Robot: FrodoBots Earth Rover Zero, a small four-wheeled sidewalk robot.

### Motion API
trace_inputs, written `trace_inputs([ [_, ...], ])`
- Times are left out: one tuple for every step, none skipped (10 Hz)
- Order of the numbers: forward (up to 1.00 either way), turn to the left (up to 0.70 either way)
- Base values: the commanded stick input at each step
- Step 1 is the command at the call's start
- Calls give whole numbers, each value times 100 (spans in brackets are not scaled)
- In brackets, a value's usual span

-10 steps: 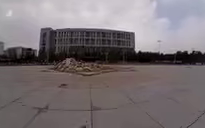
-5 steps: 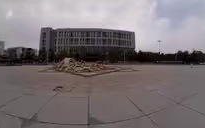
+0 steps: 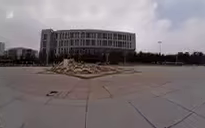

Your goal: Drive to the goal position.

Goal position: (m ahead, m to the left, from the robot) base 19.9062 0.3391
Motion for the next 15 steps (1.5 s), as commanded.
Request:
trace_inputs([
  [70, 0],
  [70, 0],
  [70, 0],
  [70, 0],
  [70, -12],
  [70, -13],
  [70, -14],
  [70, -14],
  [70, -14],
  [70, -14],
  [70, -14],
  [70, -14],
  [70, -14],
  [70, -14],
  [70, -14],
])
